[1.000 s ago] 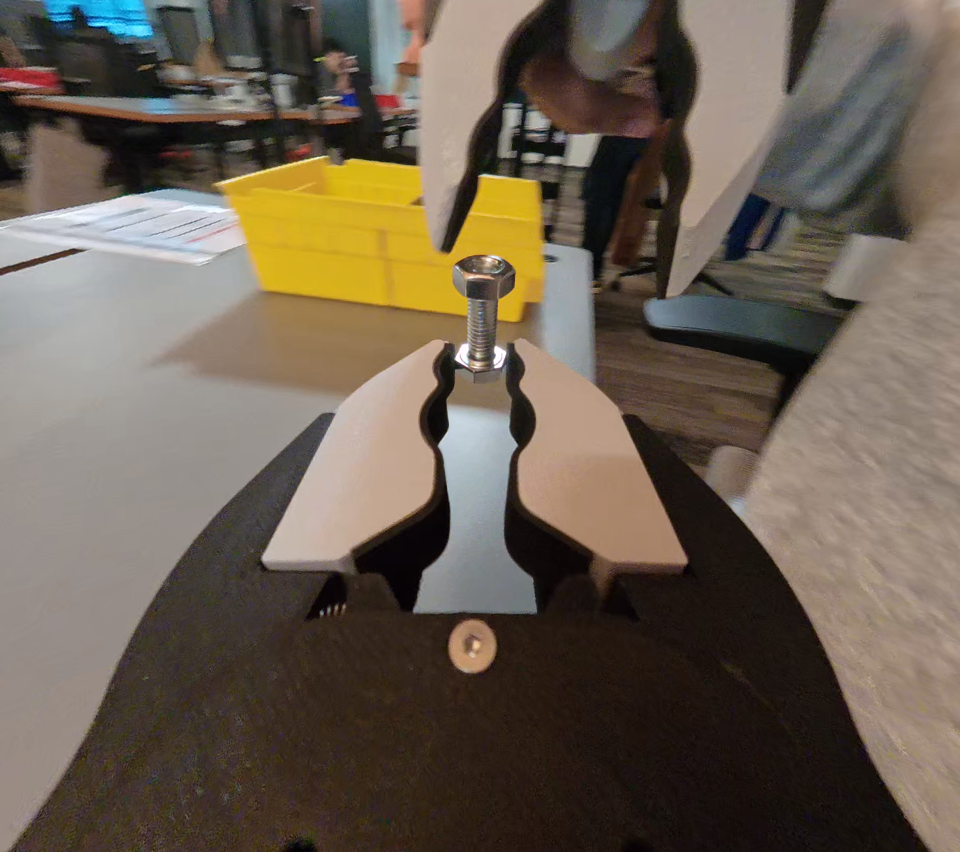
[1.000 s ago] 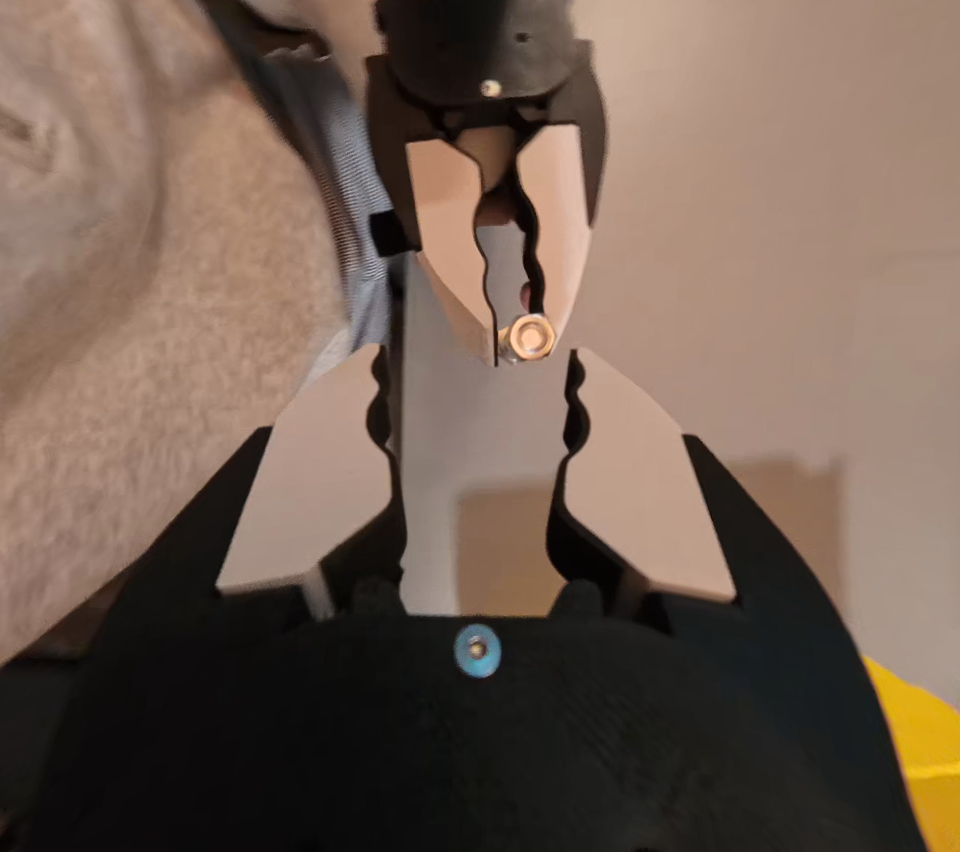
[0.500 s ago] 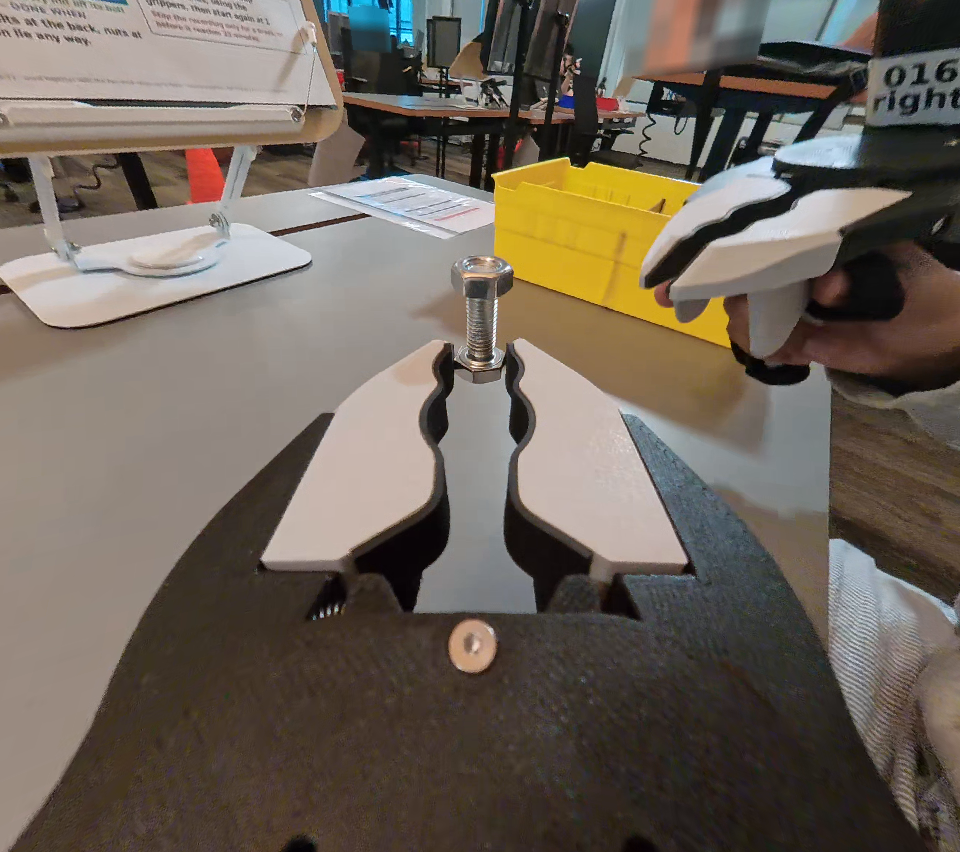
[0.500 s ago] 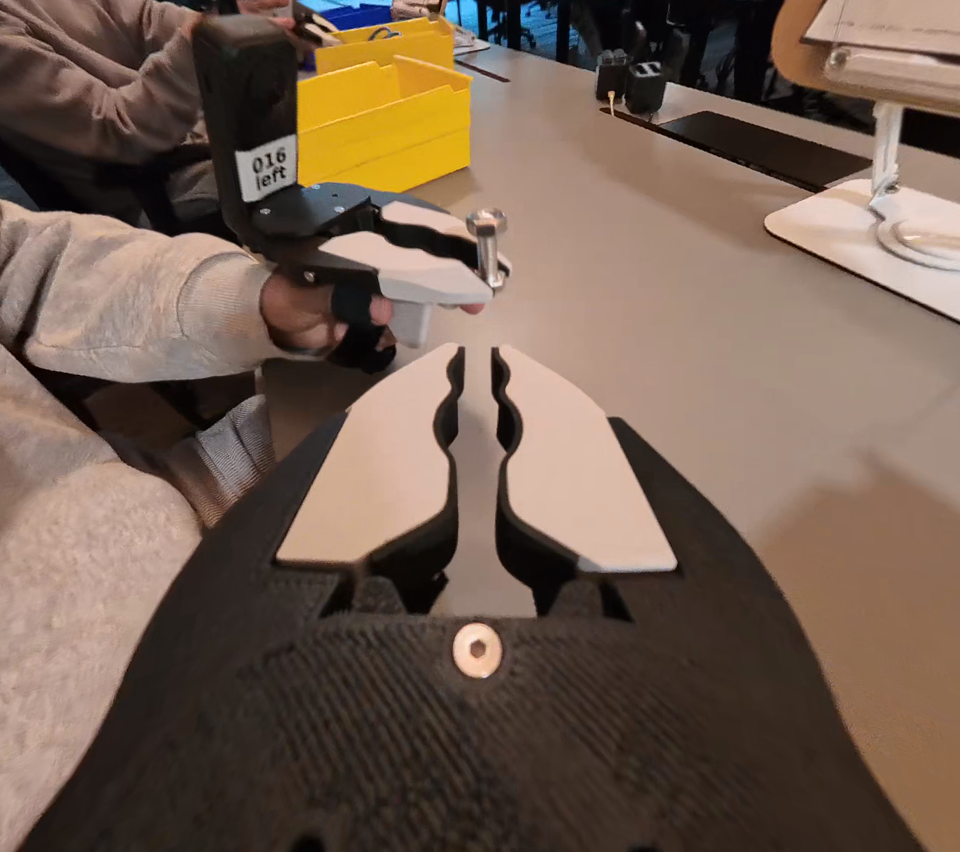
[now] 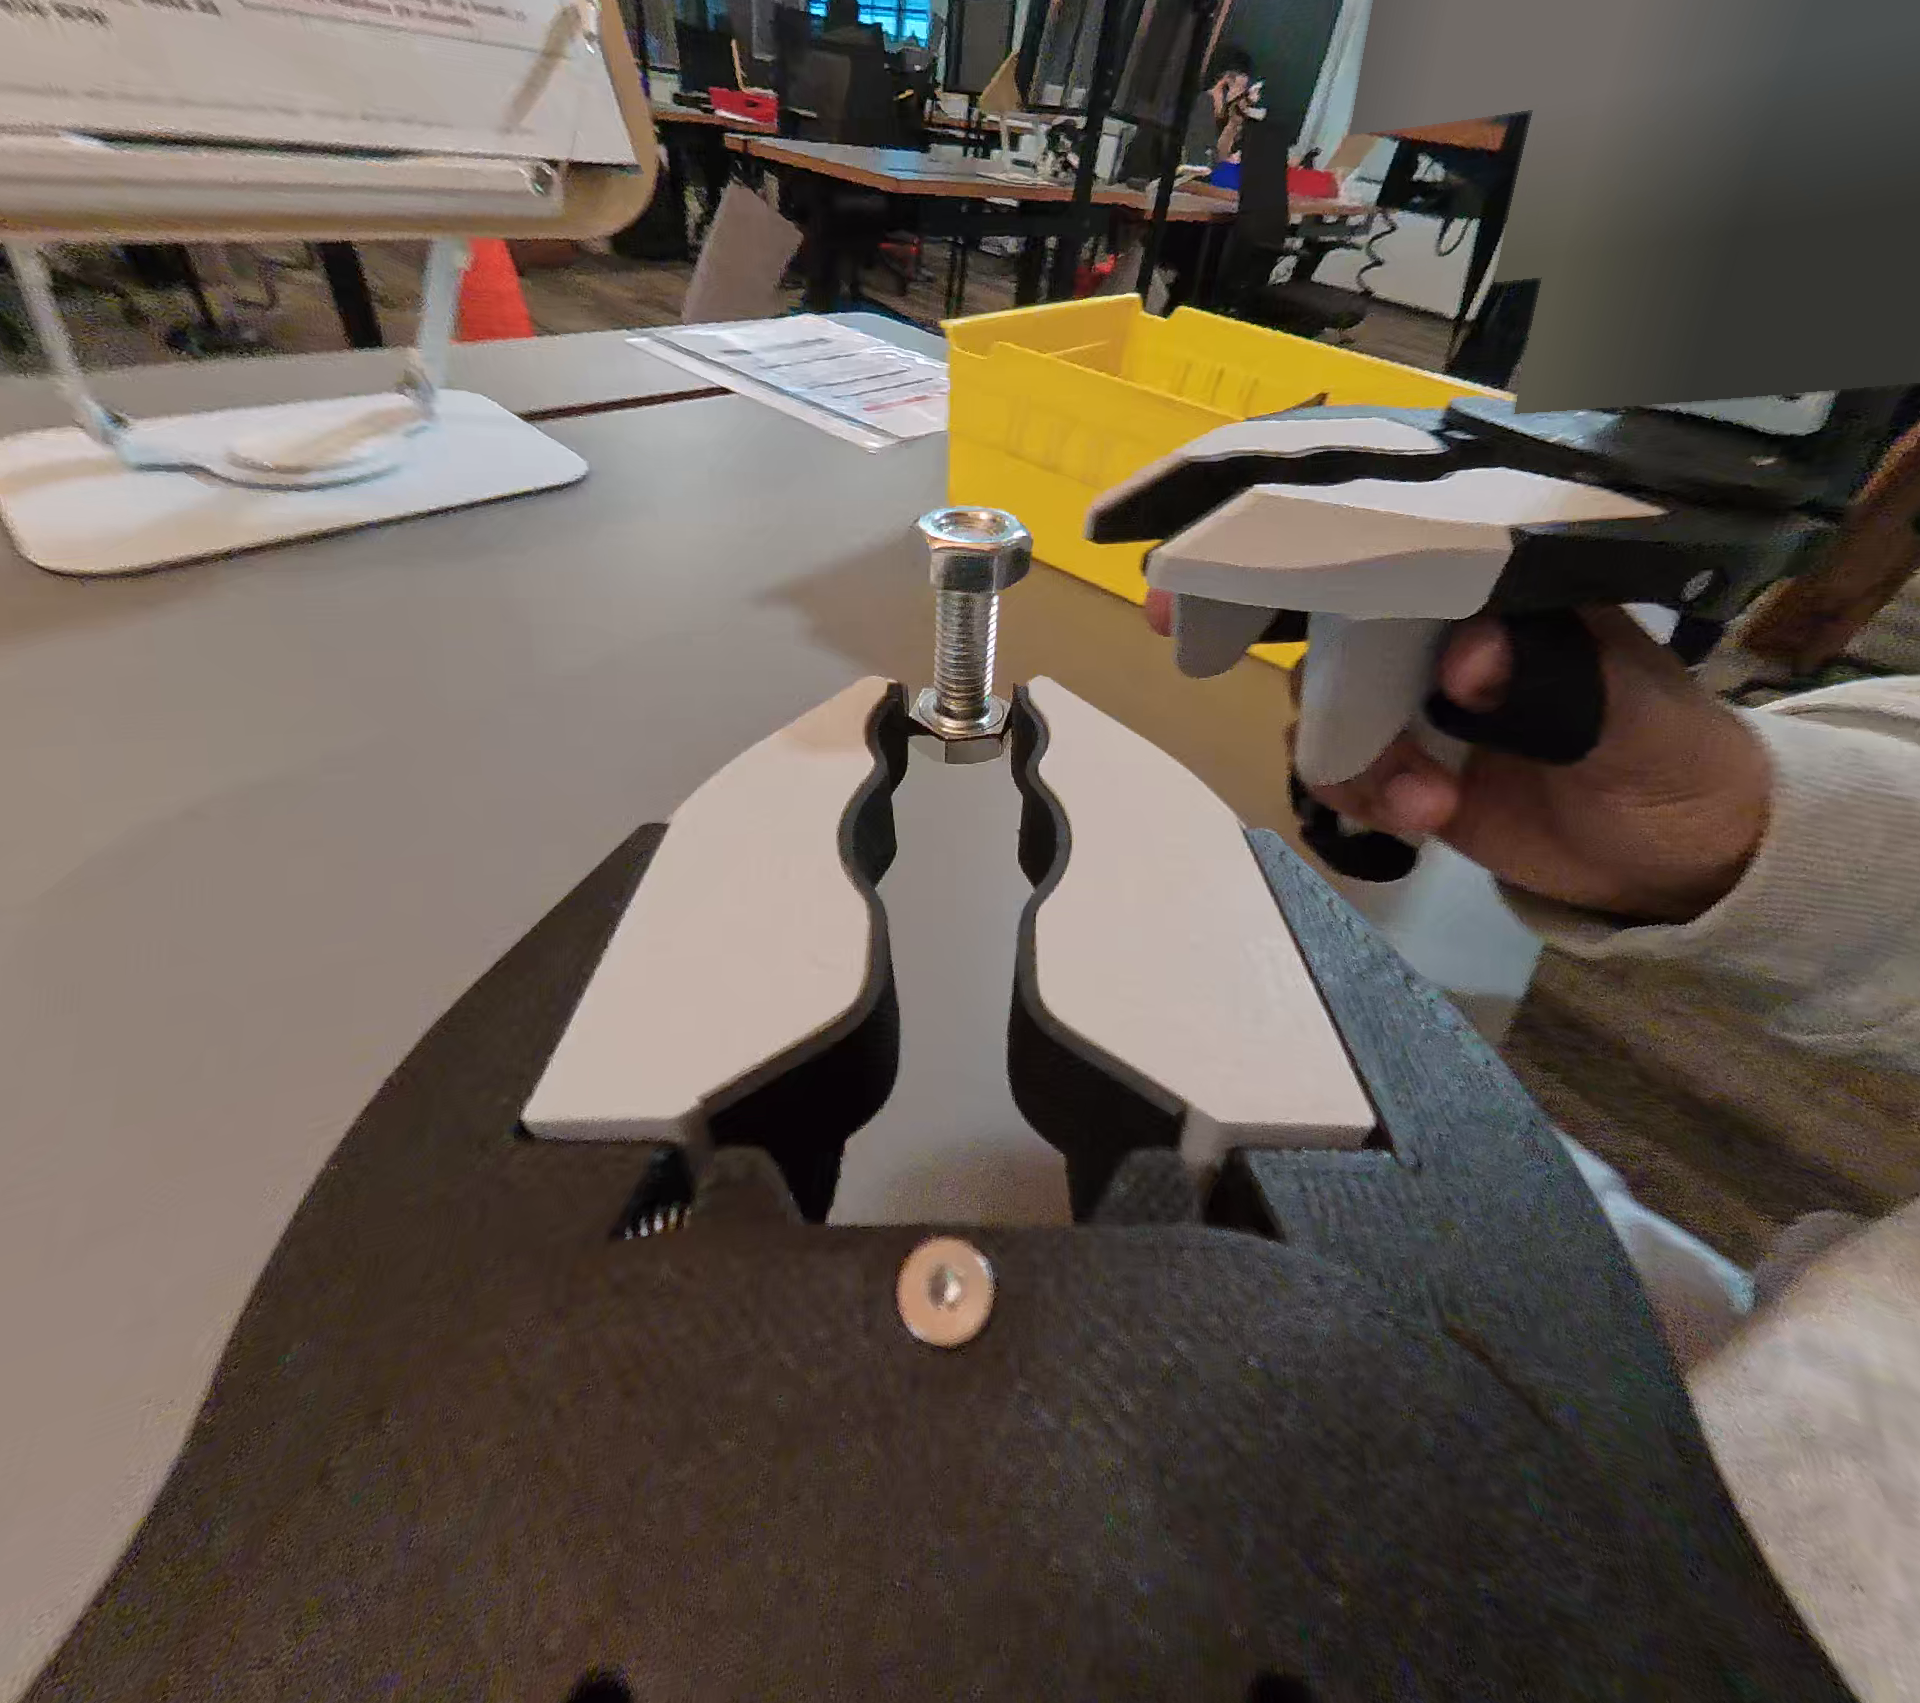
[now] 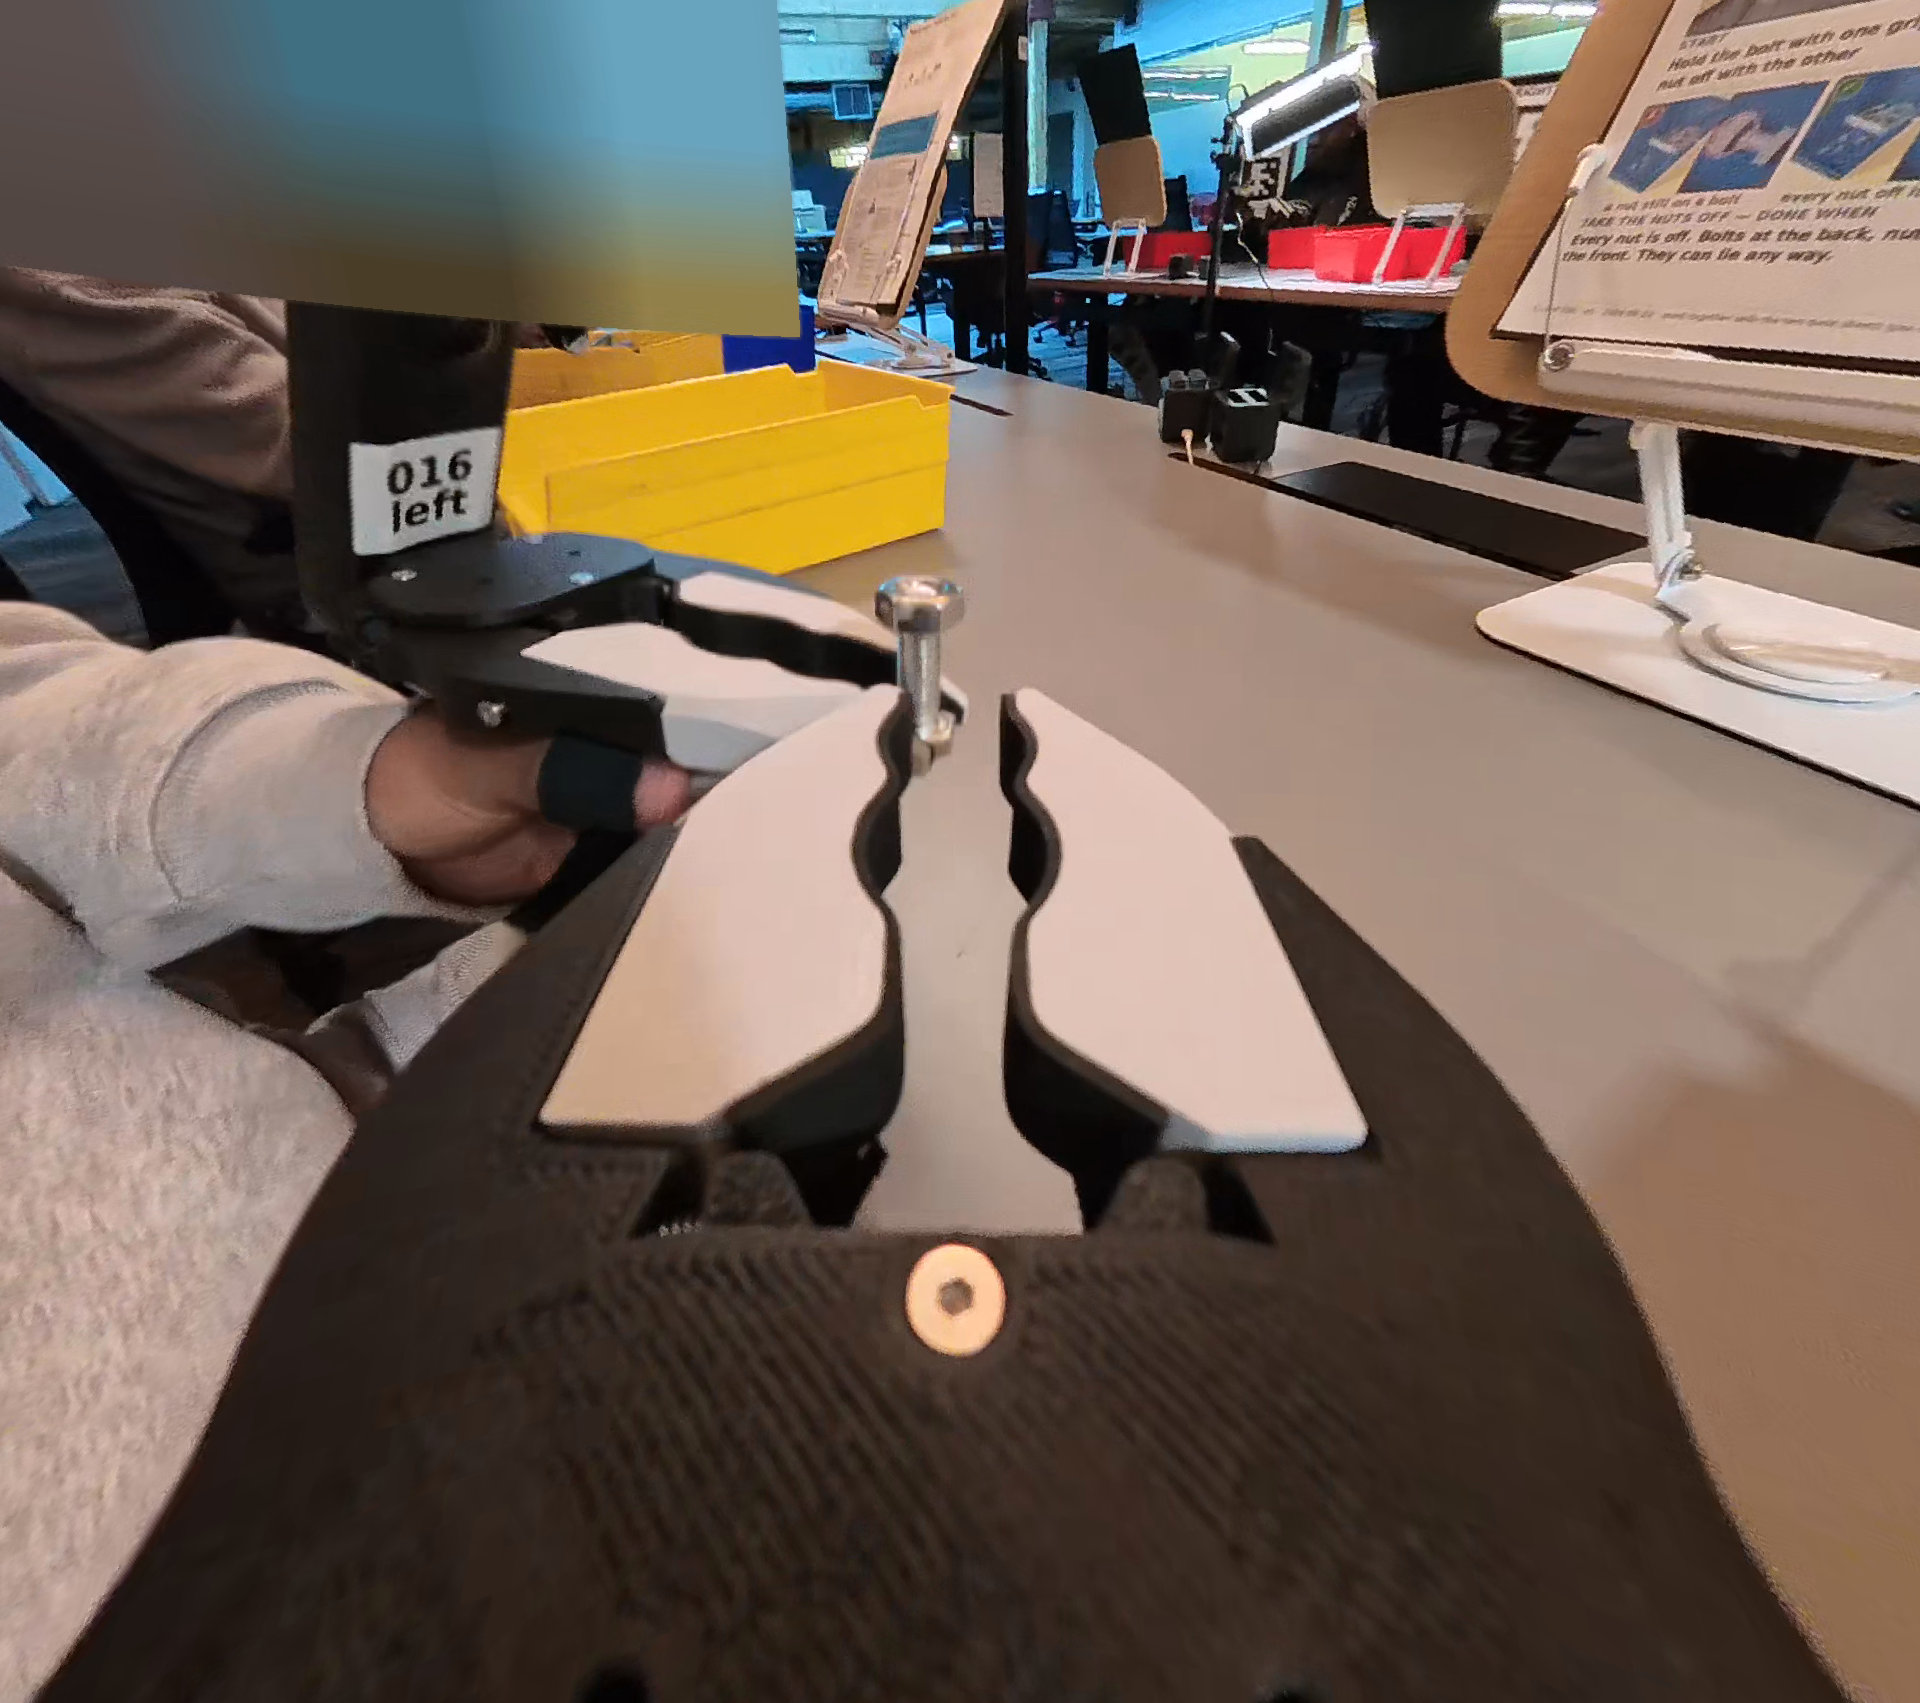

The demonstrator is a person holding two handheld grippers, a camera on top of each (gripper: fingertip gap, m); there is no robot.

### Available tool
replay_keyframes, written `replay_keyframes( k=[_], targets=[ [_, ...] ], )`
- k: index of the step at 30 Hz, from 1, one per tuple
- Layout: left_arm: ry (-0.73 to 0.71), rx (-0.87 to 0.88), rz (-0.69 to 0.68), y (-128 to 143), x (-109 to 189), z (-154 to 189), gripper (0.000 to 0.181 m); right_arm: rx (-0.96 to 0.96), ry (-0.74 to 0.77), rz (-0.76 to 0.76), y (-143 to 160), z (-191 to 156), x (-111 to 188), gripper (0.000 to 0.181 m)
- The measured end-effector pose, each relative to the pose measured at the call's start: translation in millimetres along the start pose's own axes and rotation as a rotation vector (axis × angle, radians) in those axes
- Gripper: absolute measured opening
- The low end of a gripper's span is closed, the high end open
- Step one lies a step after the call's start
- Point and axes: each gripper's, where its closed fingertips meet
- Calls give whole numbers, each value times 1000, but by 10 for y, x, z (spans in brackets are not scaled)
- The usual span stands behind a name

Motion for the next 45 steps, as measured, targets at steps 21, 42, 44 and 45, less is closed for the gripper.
replay_keyframes(
  k=[21, 42, 44, 45],
  targets=[
    [94, 132, -34, 170, 52, 196, 19, 109, 10, -56, 102, -160, -116, 28],
    [486, 204, -40, 146, 85, 656, 19, -152, -268, -7, 13, -337, 146, 17],
    [519, 226, -35, 133, 91, 674, 19, -142, -272, -8, 5, -347, 159, 18],
    [532, 234, -32, 126, 95, 680, 19, -136, -271, -8, 3, -350, 163, 18]
  ],
)
Point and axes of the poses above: each gripper's, where its closed fingertips meet, x back along the fingers, y out of its underside, z = x × y across the jaws, and after that the axes turned 13 degrees about z, right-handed
